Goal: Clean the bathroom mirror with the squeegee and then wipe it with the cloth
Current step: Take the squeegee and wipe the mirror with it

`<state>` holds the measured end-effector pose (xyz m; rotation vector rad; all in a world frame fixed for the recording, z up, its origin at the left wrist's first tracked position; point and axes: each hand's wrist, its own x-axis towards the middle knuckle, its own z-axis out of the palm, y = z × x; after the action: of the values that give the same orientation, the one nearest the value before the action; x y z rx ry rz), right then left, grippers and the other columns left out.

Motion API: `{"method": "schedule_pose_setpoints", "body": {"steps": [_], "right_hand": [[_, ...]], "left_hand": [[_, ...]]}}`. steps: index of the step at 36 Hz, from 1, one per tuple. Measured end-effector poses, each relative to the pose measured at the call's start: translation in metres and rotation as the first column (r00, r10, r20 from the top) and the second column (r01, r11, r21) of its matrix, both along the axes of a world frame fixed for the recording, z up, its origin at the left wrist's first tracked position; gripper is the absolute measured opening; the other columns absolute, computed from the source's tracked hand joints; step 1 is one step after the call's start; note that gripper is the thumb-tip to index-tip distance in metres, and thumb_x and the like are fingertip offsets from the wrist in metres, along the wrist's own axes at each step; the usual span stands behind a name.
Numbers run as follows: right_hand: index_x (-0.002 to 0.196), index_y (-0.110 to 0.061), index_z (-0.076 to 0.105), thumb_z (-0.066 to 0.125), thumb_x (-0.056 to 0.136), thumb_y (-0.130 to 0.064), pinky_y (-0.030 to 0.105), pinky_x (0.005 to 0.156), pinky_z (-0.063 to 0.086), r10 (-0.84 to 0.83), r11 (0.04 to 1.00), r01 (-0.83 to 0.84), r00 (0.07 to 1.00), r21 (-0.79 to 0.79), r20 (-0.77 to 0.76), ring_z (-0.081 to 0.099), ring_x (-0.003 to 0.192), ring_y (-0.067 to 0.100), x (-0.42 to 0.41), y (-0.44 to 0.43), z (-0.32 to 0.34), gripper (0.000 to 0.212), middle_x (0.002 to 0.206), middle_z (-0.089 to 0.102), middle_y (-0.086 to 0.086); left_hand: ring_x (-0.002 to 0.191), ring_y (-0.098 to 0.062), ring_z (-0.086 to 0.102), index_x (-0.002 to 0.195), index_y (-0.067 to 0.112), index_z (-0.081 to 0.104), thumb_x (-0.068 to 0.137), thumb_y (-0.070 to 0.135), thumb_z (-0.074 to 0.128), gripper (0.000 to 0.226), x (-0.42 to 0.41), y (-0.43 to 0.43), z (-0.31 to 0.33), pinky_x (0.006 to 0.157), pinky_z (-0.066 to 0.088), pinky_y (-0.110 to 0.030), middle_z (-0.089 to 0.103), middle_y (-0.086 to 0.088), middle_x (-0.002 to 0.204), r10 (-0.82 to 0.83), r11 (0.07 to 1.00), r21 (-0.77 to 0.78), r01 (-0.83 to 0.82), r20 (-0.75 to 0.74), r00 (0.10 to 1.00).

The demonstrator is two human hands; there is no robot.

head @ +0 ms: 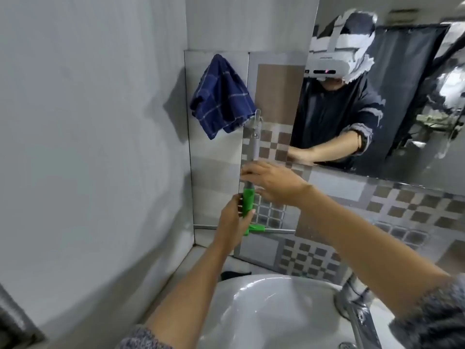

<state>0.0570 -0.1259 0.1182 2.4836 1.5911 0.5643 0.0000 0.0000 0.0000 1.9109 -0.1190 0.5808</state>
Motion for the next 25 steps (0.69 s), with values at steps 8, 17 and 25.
{"method": "schedule_pose_setpoints", "body": {"steps": [8,17,25], "right_hand": [[0.092,-0.016,0.072,0.078,0.065,-0.012,0.030,0.089,0.049,0.131,0.989,-0.146,0.958,0.038,0.256,0.063,0.102,0.021,0.001,0.007,0.004,0.028,0.103,0.068,0.001],[0.087,-0.016,0.067,0.076,0.071,-0.022,0.034,0.080,0.050,0.123,0.986,-0.147,0.956,0.073,0.268,0.061,0.093,0.024,-0.022,0.012,0.025,0.019,0.095,0.066,0.001],[0.090,-0.010,0.060,0.069,0.078,-0.017,0.028,0.070,0.040,0.011,0.974,-0.036,0.993,0.222,0.115,0.057,0.080,0.026,-0.064,-0.022,0.052,0.017,0.096,0.056,0.008]], "left_hand": [[0.081,-0.007,0.059,0.107,0.020,0.051,0.085,0.013,0.063,0.025,-0.007,0.010,0.005,0.072,0.049,-0.014,0.061,0.003,0.092,0.033,0.997,0.068,-0.033,0.006,0.999],[0.093,-0.016,0.055,0.120,0.009,0.051,0.089,0.013,0.054,0.032,-0.038,0.029,0.026,0.083,0.050,-0.029,0.061,-0.008,0.107,0.114,0.976,0.174,-0.131,0.105,0.988],[0.102,-0.023,0.055,0.124,0.009,0.055,0.083,0.003,0.062,0.042,-0.065,0.034,0.080,0.093,0.045,-0.036,0.062,-0.009,0.113,0.102,0.919,0.339,-0.201,0.290,0.952]]}}
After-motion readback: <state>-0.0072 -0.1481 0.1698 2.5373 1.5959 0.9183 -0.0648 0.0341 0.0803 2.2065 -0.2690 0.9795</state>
